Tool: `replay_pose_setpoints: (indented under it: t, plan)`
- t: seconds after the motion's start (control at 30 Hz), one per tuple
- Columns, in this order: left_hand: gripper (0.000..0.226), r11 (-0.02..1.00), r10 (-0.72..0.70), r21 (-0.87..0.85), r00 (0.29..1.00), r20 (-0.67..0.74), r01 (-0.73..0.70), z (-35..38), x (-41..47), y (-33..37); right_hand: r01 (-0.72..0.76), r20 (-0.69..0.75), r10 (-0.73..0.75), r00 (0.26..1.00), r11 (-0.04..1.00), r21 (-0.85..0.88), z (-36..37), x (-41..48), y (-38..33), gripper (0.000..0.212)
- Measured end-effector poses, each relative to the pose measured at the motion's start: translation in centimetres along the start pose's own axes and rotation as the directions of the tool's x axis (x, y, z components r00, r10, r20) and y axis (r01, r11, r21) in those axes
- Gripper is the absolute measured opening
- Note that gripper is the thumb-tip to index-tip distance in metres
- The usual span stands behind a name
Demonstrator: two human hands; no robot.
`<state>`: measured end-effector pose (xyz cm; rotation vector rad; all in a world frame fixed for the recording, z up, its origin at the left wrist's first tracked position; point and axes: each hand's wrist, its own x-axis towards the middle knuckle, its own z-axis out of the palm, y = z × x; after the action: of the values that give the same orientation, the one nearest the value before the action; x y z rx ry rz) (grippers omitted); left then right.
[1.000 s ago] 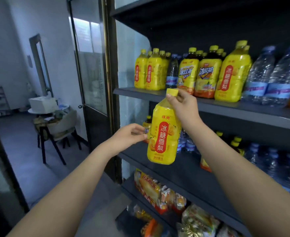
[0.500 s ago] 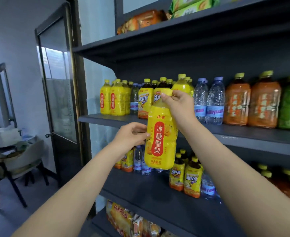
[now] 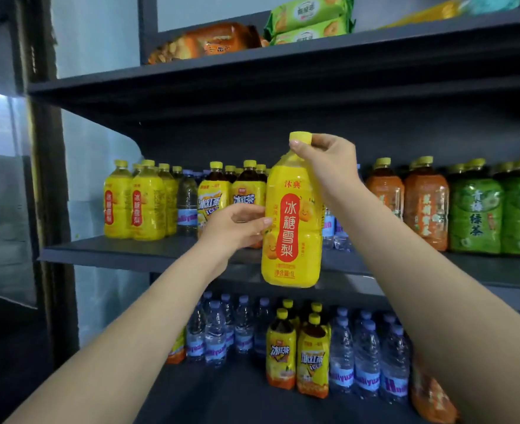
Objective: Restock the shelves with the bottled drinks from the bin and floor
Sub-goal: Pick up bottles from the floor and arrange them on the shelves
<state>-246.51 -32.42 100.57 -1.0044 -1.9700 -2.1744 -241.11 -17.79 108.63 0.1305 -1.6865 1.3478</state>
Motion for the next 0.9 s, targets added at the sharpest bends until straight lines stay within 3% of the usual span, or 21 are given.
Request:
replay_pose_setpoints:
  t: [0.17,0.33,0.57,0.73,0.9]
  plan:
    - [0.015,0.998,-0.004,-0.057,0.996,0.094,0.01,-1.4,5.0,-1.0,0.025,-0.048,-0.03,0.998,0.995,-0.097,2.0,2.9,1.1,0.016]
    - [0.015,0.997,-0.004,-0.072,0.988,0.154,0.015,-2.0,8.5,-3.3,0.015,-0.119,-0.035,0.992,0.986,-0.166,3.5,4.5,3.7,0.034]
    - [0.021,0.981,-0.035,-0.182,0.99,0.14,0.06,-2.1,10.7,-6.6,0.02,-0.201,-0.071,0.977,0.969,-0.245,4.9,5.6,7.4,0.037]
    - [0.025,0.974,-0.073,-0.202,0.982,0.172,0.107,-2.1,10.6,-7.5,-0.017,-0.173,-0.018,0.985,0.98,-0.198,4.3,4.4,8.7,0.043]
    - [0.029,0.995,-0.041,-0.079,0.984,0.173,0.055,-1.9,10.6,-7.4,-0.095,-0.056,0.093,0.994,0.995,-0.024,3.3,3.0,9.7,0.056]
